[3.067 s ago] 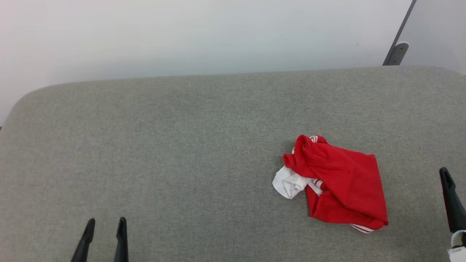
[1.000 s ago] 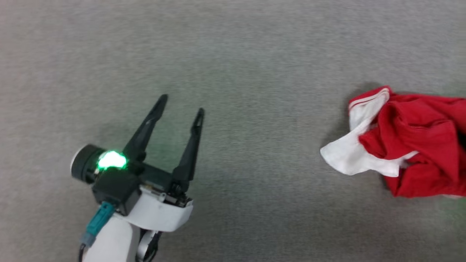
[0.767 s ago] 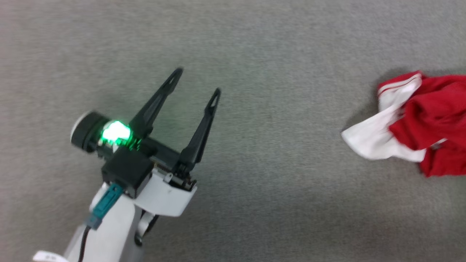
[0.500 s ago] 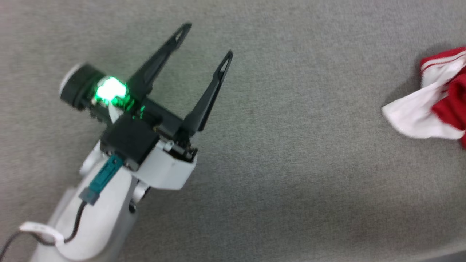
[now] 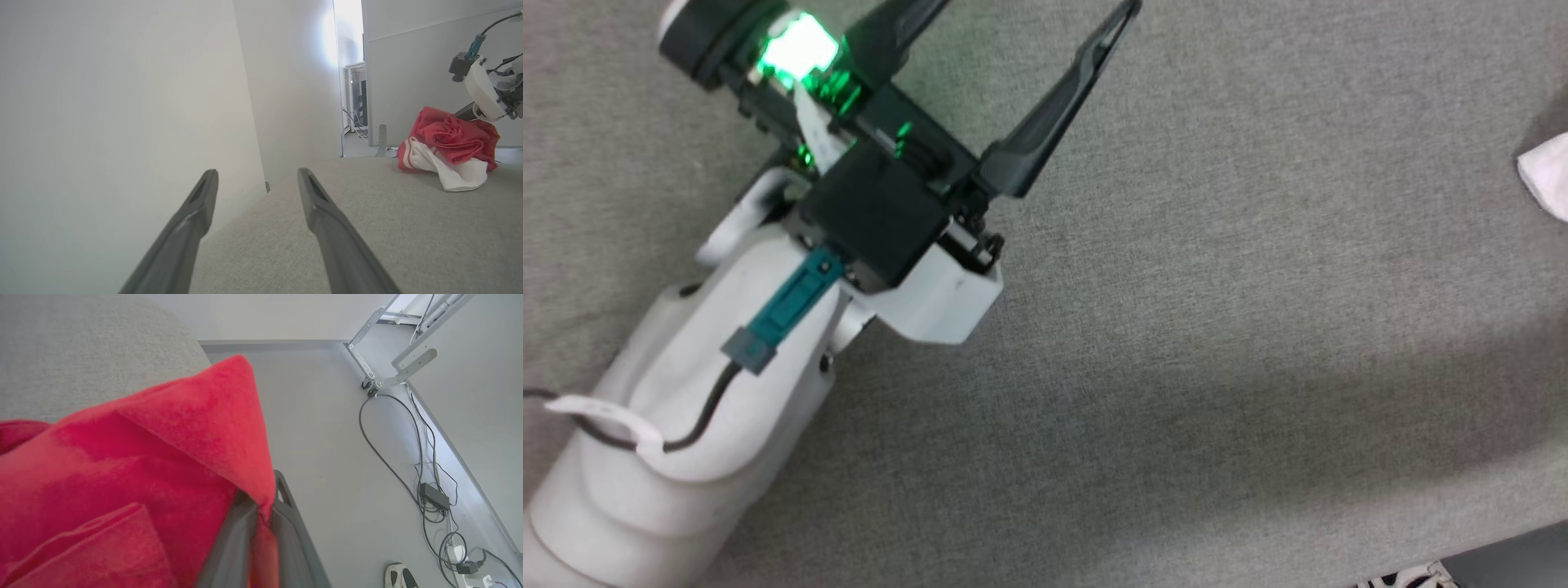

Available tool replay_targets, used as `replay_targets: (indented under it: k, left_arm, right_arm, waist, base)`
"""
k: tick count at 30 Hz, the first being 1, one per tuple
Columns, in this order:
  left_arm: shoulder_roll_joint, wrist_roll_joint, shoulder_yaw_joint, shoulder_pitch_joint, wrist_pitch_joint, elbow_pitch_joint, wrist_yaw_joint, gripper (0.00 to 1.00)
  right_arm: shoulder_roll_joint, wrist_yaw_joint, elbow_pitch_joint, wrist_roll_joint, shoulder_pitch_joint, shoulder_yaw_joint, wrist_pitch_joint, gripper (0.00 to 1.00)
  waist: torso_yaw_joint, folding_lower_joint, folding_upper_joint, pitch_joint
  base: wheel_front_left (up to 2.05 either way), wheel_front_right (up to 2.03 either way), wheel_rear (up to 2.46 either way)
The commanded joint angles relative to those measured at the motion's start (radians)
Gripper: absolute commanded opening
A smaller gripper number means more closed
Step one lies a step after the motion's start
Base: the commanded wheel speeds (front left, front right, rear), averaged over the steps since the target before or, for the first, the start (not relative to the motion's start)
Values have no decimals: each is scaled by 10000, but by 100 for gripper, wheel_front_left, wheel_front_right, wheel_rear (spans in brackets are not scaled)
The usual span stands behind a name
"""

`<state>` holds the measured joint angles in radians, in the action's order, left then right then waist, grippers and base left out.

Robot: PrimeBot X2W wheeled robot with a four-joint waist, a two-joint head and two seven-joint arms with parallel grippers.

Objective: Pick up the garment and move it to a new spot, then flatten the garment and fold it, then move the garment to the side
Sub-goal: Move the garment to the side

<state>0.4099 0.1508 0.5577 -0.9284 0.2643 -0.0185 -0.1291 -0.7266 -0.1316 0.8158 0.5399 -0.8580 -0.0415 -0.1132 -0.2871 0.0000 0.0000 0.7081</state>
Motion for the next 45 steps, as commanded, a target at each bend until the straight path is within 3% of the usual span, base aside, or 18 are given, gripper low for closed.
replay_targets:
  k: [1, 11, 12, 13, 14, 22, 32, 38, 45]
  left_arm:
    - [18, 36, 76, -259, -7, 85, -19, 100]
    - [108, 248, 293, -694, -7, 363, -19, 100]
    - [116, 275, 266, -690, -7, 383, -19, 100]
    - [122, 281, 236, -670, -7, 410, -19, 100]
    - [119, 275, 180, -620, -7, 430, -18, 100]
    - [-80, 406, -326, 206, -7, 410, 132, 100]
    - [-765, 636, -1478, 2596, -7, 295, 226, 100]
    - [-1213, 650, -2614, 4297, -7, 365, 184, 100]
    - [-1623, 565, -3571, 5722, -7, 453, 60, 100]
  right_arm:
    - [218, 20, 381, -46, -406, 91, 172, 0]
    - [550, 20, 2503, -266, -1653, 661, 1205, 0]
    - [568, 20, 2659, -263, -1736, 717, 1254, 23]
    - [583, 20, 2777, -264, -1794, 768, 1313, 55]
    - [621, 20, 2877, -253, -1850, 851, 1351, 100]
    - [435, 20, 2751, -28, -1597, 1940, 1514, 100]
    - [-109, 20, 570, 951, -651, 3711, 2088, 100]
    - [324, 20, -678, 976, 149, 4732, 2752, 100]
    - [1137, 20, -1324, 603, 1013, 5276, 3407, 100]
  waist:
    - [-129, 0, 0, 335]
    - [-66, 0, 0, 541]
    - [-53, 0, 0, 545]
    - [-44, 0, 0, 540]
    - [-45, 0, 0, 512]
    - [34, 0, 0, -257]
    - [799, 0, 0, -2142]
    - [1236, 0, 0, -3178]
    - [1653, 0, 0, -4121]
  base:
    - [0, 0, 0]
    - [0, 0, 0]
    - [0, 0, 0]
    - [0, 0, 0]
    - [0, 0, 0]
    - [0, 0, 0]
    - [0, 0, 0]
    - [0, 0, 0]
    - [0, 0, 0]
